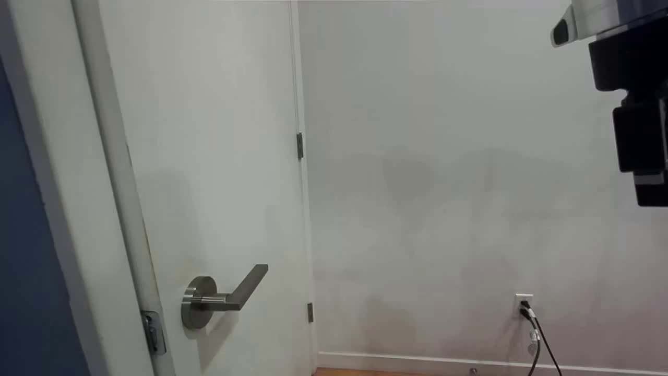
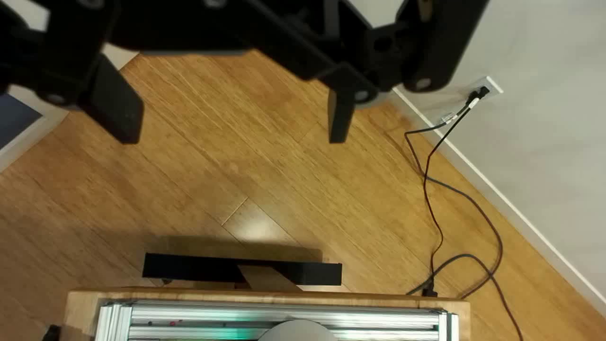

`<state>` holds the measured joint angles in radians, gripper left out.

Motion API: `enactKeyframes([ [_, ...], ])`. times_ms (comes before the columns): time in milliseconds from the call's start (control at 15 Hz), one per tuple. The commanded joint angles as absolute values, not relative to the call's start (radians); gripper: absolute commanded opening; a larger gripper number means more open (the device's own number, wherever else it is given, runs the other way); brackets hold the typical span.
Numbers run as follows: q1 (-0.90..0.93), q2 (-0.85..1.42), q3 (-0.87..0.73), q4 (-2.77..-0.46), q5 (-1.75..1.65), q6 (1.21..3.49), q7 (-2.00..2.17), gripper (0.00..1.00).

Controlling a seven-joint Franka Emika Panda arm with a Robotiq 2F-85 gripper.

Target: Open the door.

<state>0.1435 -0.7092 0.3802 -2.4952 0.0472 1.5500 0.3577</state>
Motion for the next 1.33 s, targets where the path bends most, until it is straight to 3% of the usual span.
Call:
enactKeyframes([
  [0, 0.160, -0.704, 0.368, -2.493, 0.040, 1.548, 0.367, 1.00],
  [933, 0.160, -0.704, 0.368, -2.493, 0.040, 1.548, 0.367, 1.00],
  [1267, 0.174, -0.579, 0.390, -2.448, 0.111, 1.740, 0.388, 1.00],
])
